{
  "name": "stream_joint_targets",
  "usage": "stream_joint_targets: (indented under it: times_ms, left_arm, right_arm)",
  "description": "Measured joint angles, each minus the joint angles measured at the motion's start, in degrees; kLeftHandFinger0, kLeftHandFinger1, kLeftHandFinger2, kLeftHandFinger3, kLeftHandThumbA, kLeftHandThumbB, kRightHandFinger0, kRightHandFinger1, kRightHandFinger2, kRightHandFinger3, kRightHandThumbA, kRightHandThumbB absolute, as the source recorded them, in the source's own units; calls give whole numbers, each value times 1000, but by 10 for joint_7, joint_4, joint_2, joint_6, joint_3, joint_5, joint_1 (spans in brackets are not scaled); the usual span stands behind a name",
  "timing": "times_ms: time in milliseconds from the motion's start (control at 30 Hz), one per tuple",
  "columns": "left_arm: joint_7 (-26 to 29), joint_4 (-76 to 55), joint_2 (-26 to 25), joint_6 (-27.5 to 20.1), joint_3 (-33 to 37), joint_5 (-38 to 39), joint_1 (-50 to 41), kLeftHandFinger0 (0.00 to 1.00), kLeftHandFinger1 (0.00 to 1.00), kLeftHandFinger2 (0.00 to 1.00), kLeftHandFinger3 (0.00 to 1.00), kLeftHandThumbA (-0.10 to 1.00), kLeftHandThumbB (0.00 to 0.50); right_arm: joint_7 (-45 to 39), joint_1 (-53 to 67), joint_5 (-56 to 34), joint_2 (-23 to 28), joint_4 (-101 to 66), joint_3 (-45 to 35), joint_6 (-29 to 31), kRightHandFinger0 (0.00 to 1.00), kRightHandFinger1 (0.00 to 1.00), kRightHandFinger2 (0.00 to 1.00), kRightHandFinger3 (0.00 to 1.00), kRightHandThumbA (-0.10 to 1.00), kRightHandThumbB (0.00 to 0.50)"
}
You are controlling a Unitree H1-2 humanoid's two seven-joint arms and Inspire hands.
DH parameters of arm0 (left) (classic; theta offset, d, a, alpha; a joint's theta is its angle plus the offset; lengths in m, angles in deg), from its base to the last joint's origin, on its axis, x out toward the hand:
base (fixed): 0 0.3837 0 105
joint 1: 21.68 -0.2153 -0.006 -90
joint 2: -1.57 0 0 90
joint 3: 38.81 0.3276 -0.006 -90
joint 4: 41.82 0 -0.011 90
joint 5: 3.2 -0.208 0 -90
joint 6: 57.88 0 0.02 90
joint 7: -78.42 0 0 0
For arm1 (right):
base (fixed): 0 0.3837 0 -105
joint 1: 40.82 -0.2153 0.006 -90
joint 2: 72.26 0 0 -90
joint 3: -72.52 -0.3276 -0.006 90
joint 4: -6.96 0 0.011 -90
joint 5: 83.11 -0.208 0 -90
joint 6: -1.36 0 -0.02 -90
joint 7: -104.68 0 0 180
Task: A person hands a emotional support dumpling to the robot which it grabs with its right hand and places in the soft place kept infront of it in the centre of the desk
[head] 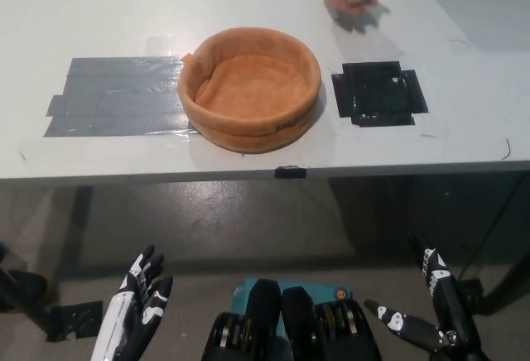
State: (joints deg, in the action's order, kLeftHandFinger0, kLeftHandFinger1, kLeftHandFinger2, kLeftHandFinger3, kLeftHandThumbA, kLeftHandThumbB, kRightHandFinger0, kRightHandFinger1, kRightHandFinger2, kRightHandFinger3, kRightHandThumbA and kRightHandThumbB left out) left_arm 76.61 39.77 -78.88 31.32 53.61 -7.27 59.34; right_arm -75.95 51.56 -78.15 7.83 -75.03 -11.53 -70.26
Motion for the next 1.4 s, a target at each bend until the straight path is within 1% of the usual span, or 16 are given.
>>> stream_joint_targets:
  times_ms: [67, 233, 333, 400, 467, 533, 633, 700, 733, 967, 1033, 1067, 1200, 1300, 1367, 1400]
  left_arm:
    - [0, 0, -1, 0, 1, 0, 0, 1000, 1000, 1000, 1000, 772, 21]
    - [0, -1, 0, 0, 2, -2, 1, 1000, 1000, 1000, 1000, 768, 0]
    - [0, -1, 0, 1, 3, -2, 6, 1000, 1000, 1000, 1000, 762, 0]
    - [0, -1, -1, 1, 3, -2, 11, 1000, 1000, 1000, 1000, 763, 0]
    - [0, -1, -1, 1, 3, -2, 15, 1000, 1000, 1000, 1000, 768, 0]
    - [0, -1, -1, 1, 2, -2, 19, 1000, 1000, 1000, 1000, 768, 0]
    - [0, 0, -1, 1, 2, -2, 20, 1000, 1000, 1000, 1000, 764, 0]
    - [0, 1, -1, 1, 2, -2, 20, 1000, 1000, 1000, 1000, 761, 0]
    - [0, 1, -1, 1, 2, -2, 20, 1000, 1000, 1000, 1000, 761, 0]
    - [0, 1, -1, 2, 2, -2, 20, 1000, 1000, 1000, 1000, 782, 2]
    - [0, 1, -1, 2, 2, -2, 20, 1000, 1000, 1000, 1000, 791, 13]
    - [0, 1, -1, 2, 2, -2, 20, 1000, 1000, 1000, 1000, 794, 14]
    - [0, 1, -1, 2, 2, -4, 20, 1000, 1000, 1000, 1000, 797, 6]
    - [0, 0, -1, 2, 2, -7, 20, 1000, 1000, 1000, 1000, 792, 11]
    - [0, -1, -1, 2, 2, -8, 20, 1000, 1000, 1000, 1000, 790, 14]
    - [0, -1, -1, 2, 2, -9, 20, 1000, 1000, 1000, 1000, 790, 19]
  right_arm:
    - [0, 0, 0, 0, 1, -1, 4, 1000, 1000, 1000, 1000, 875, 198]
    - [2, -1, 1, 0, -29, -14, 3, 1000, 1000, 1000, 1000, 881, 196]
    - [3, -16, 3, 1, -85, -26, -10, 1000, 1000, 1000, 1000, 924, 253]
    - [4, -36, 10, 2, -125, -38, -32, 1000, 1000, 1000, 1000, 925, 275]
    - [5, -64, 15, 6, -157, -50, -55, 1000, 1000, 1000, 1000, 907, 274]
    - [4, -102, 19, 14, -177, -59, -78, 1000, 1000, 1000, 1000, 889, 240]
    - [1, -175, 28, 39, -188, -67, -119, 1000, 1000, 1000, 1000, 975, 293]
    - [-2, -215, 36, 56, -183, -67, -145, 1000, 1000, 1000, 1000, 953, 283]
    - [-5, -238, 40, 64, -177, -66, -159, 1000, 1000, 1000, 1000, 937, 298]
    - [-33, -400, 78, 110, -60, -22, -244, 1000, 1000, 1000, 1000, 938, 315]
    - [-42, -438, 89, 116, -18, -2, -265, 1000, 1000, 1000, 1000, 949, 355]
    - [-46, -449, 92, 117, -4, 4, -269, 1000, 1000, 1000, 1000, 953, 361]
    - [-62, -532, 111, 118, 129, 44, -301, 1000, 1000, 1000, 1000, 824, 351]
    - [-66, -577, 116, 114, 218, 56, -306, 1000, 1000, 1000, 1000, 880, 368]
    - [-69, -598, 116, 107, 263, 59, -305, 1000, 1000, 1000, 1000, 914, 340]
    - [-70, -604, 117, 104, 278, 61, -304, 1000, 1000, 1000, 1000, 966, 363]
